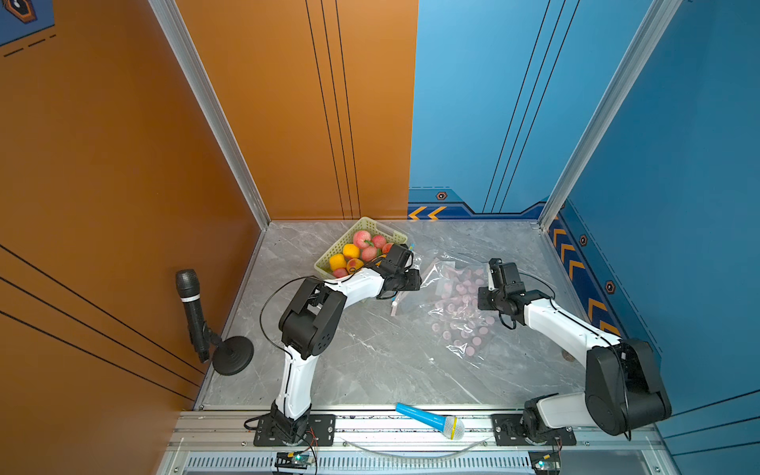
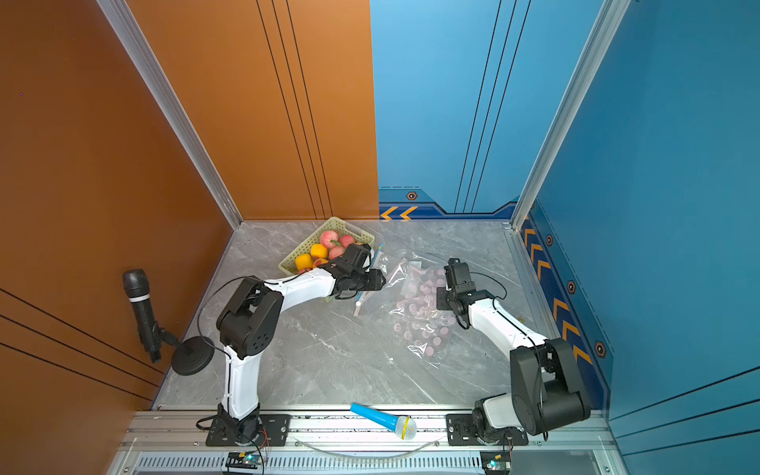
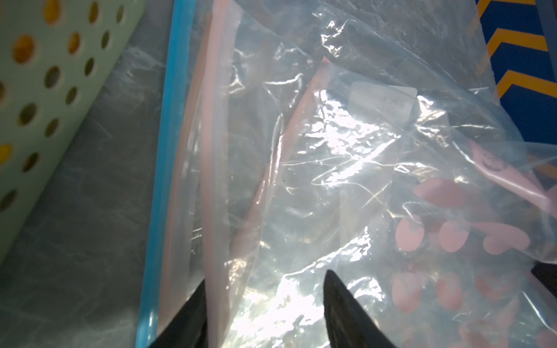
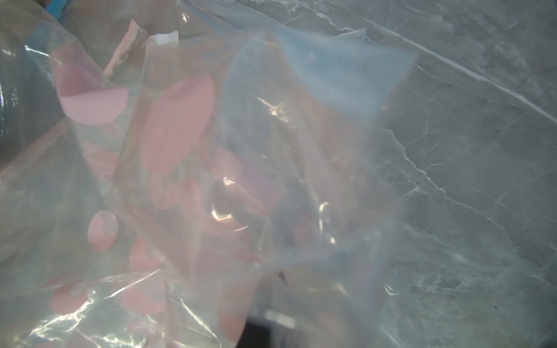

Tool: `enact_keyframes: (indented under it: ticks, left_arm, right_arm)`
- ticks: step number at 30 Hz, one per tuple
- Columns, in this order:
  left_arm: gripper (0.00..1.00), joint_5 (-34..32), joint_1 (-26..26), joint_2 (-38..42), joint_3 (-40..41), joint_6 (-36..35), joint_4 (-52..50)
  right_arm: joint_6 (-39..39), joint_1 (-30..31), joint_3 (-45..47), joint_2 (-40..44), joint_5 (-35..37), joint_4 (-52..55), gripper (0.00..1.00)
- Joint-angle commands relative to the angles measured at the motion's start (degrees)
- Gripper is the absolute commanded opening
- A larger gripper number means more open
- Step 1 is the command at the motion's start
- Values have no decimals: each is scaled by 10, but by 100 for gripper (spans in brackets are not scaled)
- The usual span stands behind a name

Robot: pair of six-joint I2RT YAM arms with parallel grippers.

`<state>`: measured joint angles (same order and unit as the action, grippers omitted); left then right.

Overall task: Place the peach in a zip-top bag and seal the zipper
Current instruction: Open the zipper food storage bag.

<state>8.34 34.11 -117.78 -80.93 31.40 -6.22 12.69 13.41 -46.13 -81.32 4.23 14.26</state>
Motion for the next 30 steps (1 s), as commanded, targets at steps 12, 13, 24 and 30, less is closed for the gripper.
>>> enact_keyframes:
  ticks: [12, 13, 24, 30]
  left_arm:
    - [0, -31, -4, 128, 22, -70, -28]
    - [0, -39, -3, 146, 25, -85, -35]
    - [0, -49, -1, 308, 58, -287, -137]
    - [0, -6, 12, 387, 64, -435, -189]
  right_arm:
    - [21, -5, -24, 21, -15, 29, 22]
    - [22, -5, -27, 34, -15, 41, 31]
    - [20, -1, -140, 180, -61, 224, 71]
    - [23, 10, -244, 225, -124, 300, 77]
